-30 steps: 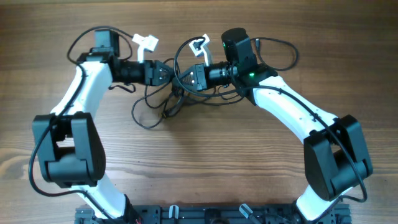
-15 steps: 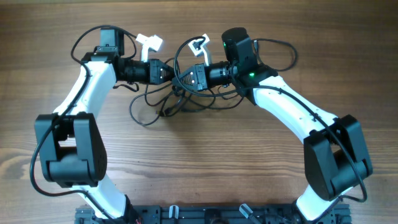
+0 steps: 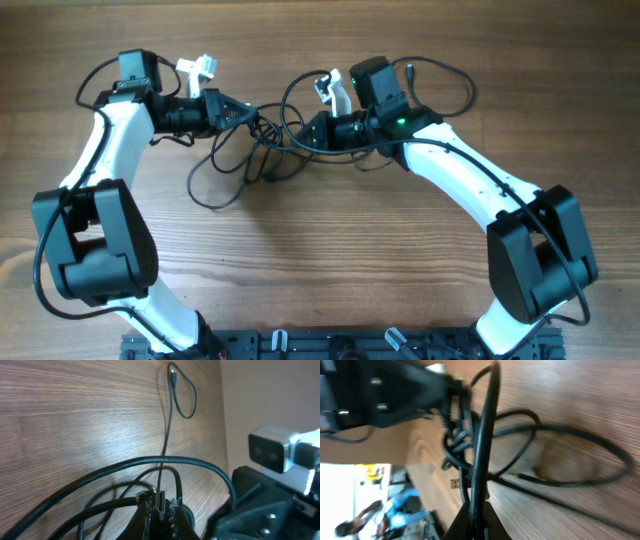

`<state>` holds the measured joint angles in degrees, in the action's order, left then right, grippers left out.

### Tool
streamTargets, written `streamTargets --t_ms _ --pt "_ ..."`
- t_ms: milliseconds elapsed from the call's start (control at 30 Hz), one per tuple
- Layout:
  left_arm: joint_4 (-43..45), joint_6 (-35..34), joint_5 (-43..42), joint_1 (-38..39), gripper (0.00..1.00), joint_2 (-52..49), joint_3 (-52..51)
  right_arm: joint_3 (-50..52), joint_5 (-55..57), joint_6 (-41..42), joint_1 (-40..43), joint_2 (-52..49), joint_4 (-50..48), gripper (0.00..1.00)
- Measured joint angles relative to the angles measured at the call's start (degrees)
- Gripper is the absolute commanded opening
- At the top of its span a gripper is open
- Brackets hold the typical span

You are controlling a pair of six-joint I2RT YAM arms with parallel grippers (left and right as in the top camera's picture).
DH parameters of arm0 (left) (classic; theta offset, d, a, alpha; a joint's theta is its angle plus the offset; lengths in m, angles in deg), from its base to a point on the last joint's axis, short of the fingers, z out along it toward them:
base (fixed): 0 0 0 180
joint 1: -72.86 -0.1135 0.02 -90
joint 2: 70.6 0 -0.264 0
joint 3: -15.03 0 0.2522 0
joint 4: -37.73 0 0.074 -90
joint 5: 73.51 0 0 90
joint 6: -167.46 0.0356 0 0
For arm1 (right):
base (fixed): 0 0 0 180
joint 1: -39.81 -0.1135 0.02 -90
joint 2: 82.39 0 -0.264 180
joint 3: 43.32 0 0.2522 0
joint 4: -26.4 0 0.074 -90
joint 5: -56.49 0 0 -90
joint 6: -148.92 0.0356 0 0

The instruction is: Untangle cables

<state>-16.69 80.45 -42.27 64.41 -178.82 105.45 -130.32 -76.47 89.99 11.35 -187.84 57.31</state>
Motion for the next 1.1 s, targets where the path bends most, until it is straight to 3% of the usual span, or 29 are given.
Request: streamTargets --t_ms 1100 --pt "-0.5 -0.8 0.4 -1.1 0.04 0.0 -0.6 -1.6 27.0 -1.9 -1.1 0.9 13.6 0.04"
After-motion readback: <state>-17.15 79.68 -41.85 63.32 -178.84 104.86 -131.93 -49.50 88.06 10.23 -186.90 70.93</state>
